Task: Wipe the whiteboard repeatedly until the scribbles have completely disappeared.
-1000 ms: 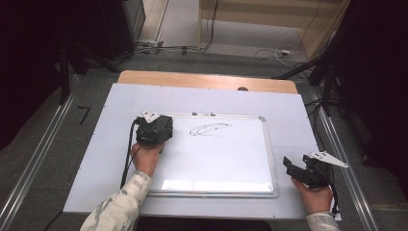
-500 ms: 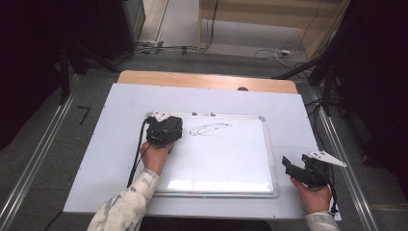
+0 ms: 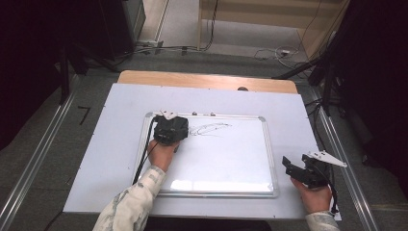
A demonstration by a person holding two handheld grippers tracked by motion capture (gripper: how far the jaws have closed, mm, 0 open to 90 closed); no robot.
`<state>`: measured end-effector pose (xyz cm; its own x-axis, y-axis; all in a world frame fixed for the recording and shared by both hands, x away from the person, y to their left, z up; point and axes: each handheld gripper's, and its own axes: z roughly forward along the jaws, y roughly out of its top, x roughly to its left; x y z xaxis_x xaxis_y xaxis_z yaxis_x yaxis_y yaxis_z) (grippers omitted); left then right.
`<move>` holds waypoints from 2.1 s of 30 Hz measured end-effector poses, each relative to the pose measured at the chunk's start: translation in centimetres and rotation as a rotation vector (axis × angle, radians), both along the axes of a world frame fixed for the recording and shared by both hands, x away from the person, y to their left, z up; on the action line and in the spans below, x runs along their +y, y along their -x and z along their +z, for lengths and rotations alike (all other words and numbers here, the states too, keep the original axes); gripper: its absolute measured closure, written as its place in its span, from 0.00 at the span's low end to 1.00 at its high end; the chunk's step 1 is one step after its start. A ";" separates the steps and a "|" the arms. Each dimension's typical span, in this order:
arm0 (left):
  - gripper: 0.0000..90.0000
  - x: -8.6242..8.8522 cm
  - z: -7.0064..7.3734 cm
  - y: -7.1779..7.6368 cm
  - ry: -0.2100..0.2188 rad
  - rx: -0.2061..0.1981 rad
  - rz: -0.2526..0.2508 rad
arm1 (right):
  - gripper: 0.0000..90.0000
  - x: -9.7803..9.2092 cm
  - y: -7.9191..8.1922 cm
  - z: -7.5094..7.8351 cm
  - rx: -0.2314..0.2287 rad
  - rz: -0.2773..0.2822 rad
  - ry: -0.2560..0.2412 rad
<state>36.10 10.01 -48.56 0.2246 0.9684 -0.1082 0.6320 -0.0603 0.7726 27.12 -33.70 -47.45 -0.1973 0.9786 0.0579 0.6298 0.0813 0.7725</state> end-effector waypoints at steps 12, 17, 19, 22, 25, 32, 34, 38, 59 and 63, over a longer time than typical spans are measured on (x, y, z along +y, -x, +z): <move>0.45 -1.2 -0.1 -0.7 -0.050 -0.004 -0.010 | 0.24 -0.1 0.0 0.0 0.000 0.004 -0.004; 0.45 -1.6 -0.1 -1.0 -0.074 -0.002 -0.004 | 0.24 -0.1 0.0 0.0 0.000 0.003 -0.008; 0.45 -1.7 -0.1 -1.2 -0.081 -0.004 0.004 | 0.24 -0.1 0.0 0.0 -0.001 0.001 -0.008; 0.45 -1.8 -0.2 -1.3 -0.089 0.003 0.005 | 0.24 -0.2 0.1 0.0 -0.002 0.002 -0.010; 0.45 -1.8 -0.5 -1.5 -0.096 0.016 0.010 | 0.24 -0.2 0.1 0.1 0.000 0.001 -0.011; 0.45 -1.8 -0.7 -1.6 -0.096 0.028 0.012 | 0.24 -0.2 0.1 0.0 0.000 0.001 -0.011; 0.45 -1.7 -0.7 -1.6 -0.089 0.029 0.015 | 0.24 -0.2 0.1 0.0 -0.001 0.002 -0.010; 0.45 -1.8 -0.7 -1.6 -0.097 0.025 0.013 | 0.24 -0.2 0.1 0.1 -0.002 0.002 -0.010; 0.45 -2.9 -0.8 -2.0 -0.121 0.028 -0.006 | 0.25 0.0 0.1 0.2 -0.012 0.014 -0.012; 0.45 -3.3 -0.8 -2.1 -0.122 0.031 -0.011 | 0.25 0.1 0.1 0.2 -0.010 0.014 -0.013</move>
